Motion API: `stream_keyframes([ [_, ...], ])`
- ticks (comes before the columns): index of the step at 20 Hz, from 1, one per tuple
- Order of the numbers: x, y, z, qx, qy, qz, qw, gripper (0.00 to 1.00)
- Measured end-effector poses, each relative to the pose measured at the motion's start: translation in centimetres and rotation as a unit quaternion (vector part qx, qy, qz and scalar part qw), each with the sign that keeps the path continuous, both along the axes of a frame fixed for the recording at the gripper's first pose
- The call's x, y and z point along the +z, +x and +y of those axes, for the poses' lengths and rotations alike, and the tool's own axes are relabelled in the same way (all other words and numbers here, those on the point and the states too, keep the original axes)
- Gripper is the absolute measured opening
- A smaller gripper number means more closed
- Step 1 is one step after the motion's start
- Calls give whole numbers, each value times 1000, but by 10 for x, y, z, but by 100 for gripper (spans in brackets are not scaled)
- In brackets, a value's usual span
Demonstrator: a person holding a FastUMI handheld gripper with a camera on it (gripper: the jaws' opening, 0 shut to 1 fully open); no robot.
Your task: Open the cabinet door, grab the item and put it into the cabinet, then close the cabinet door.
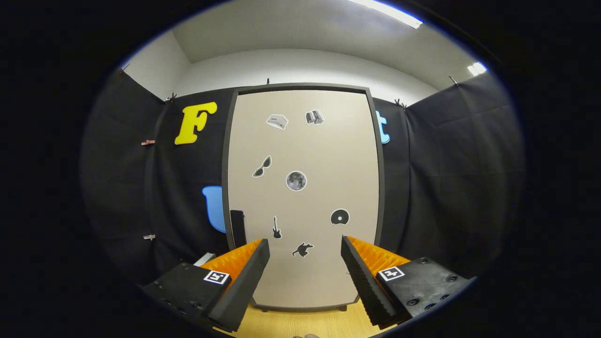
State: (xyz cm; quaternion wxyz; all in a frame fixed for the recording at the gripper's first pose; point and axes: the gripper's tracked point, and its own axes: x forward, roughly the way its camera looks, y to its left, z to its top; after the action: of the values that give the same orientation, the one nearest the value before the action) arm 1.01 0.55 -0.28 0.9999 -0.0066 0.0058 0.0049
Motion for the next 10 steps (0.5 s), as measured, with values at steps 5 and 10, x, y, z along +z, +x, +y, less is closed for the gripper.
stream_keyframes([
  [5, 1, 2, 1, 4, 4, -2, 1000, 99],
  [10, -4, 12, 30, 34, 11, 0, 999, 99],
])
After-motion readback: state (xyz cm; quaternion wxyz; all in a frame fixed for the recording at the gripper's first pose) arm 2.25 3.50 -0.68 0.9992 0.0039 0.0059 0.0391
